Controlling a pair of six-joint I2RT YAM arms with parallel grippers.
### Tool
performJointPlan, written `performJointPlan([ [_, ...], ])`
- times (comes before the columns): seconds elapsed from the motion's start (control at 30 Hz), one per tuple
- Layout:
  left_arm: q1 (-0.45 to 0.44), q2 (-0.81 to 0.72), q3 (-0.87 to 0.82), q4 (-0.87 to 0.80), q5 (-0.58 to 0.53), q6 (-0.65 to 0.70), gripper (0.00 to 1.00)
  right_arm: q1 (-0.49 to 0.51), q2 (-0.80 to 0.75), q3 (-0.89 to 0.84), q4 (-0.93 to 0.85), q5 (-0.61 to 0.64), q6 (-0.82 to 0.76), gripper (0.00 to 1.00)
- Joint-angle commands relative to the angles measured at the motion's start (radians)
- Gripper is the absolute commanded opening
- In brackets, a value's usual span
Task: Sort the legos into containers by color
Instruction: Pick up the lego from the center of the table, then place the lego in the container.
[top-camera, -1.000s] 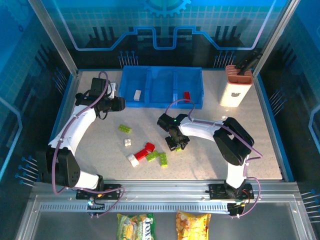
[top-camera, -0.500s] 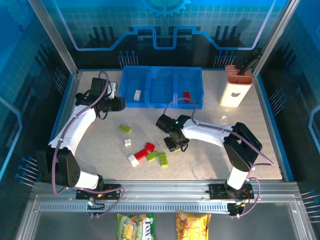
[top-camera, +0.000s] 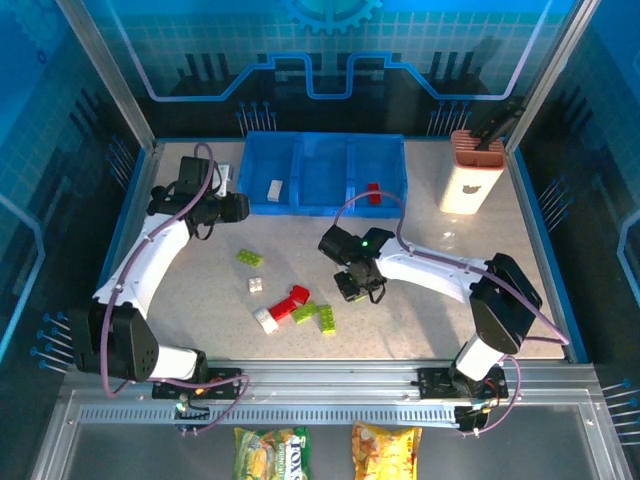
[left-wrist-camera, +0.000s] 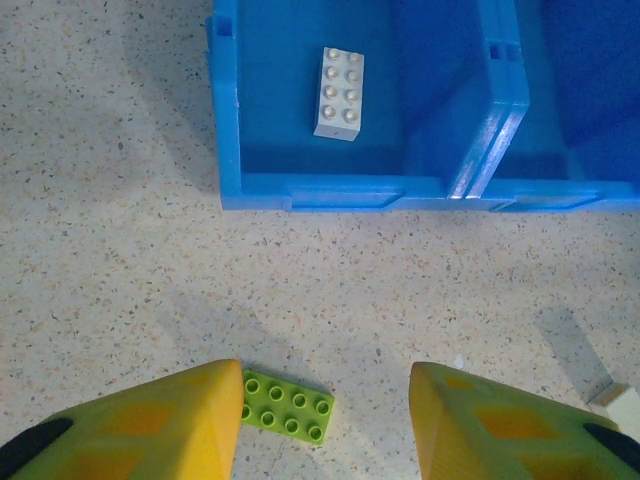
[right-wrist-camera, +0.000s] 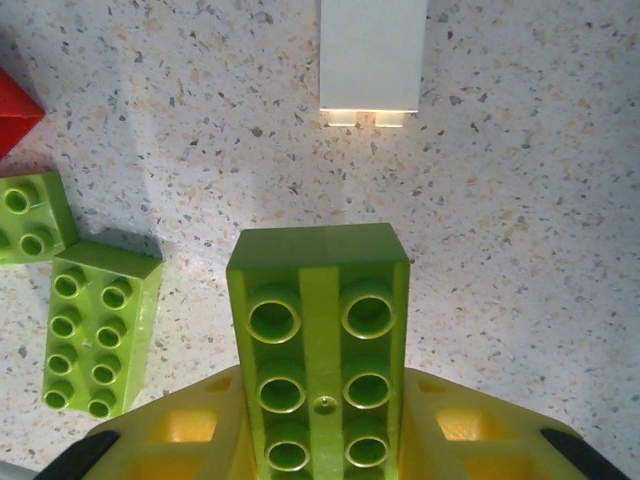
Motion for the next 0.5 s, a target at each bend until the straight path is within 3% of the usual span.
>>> performJointPlan([
  [0.0,0.008,-0.029,-0.011,0.012,0.018,0.006,0.48,0.005,-0.046,0.048,-0.053,0.019,0.005,0.33],
  [0.47,0.010,-0.024,-0.006,0.017,0.043,-0.004,0.49,-0.072,-0.063,0.166,-0.084,-0.003,-0.049,0.33],
])
